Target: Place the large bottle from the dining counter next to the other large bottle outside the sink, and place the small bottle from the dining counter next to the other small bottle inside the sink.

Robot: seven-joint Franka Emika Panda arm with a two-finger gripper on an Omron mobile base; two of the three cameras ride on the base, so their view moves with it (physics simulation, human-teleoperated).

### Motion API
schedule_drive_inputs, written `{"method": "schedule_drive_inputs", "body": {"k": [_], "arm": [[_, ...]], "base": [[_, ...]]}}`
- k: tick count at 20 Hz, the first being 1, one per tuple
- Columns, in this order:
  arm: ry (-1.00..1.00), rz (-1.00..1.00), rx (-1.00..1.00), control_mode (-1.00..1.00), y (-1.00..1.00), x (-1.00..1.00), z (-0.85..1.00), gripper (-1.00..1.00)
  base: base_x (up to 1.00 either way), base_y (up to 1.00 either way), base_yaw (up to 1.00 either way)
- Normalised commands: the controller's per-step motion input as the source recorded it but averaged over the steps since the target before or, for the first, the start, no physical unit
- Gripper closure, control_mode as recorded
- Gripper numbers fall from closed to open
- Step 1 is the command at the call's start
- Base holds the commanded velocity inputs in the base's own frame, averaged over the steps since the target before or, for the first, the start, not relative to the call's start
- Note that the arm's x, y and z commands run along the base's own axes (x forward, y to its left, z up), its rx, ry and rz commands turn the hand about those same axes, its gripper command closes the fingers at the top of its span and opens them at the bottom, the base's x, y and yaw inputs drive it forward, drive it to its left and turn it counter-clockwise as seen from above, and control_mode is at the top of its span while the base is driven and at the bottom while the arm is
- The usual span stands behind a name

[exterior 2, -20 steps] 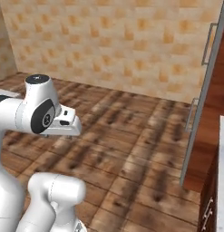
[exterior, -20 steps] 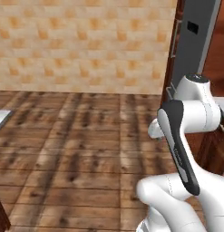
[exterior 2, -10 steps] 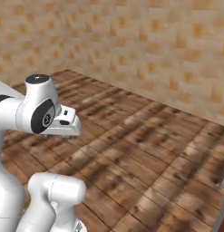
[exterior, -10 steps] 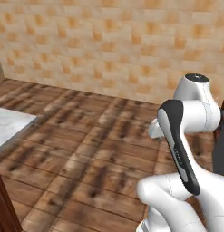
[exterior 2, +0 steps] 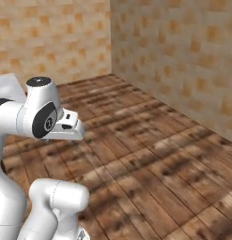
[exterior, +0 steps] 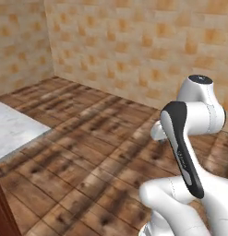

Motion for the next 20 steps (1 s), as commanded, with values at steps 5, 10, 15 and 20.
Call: {"method": "schedule_drive_inputs", "body": {"k": [5, 10, 15, 20], "arm": [[0.0, 0.0, 0.0, 1.0, 0.0, 0.0, 0.0, -1.0], [0.0, 0.0, 0.0, 1.0, 0.0, 0.0, 0.0, -1.0], [0.0, 0.0, 0.0, 1.0, 0.0, 0.0, 0.0, -1.0], [0.0, 0.0, 0.0, 1.0, 0.0, 0.0, 0.0, -1.0]], "base": [[1.0, -0.36, 0.45], [1.0, -0.34, 0.45], [1.0, -0.36, 0.44], [1.0, -0.42, 0.44]]}}
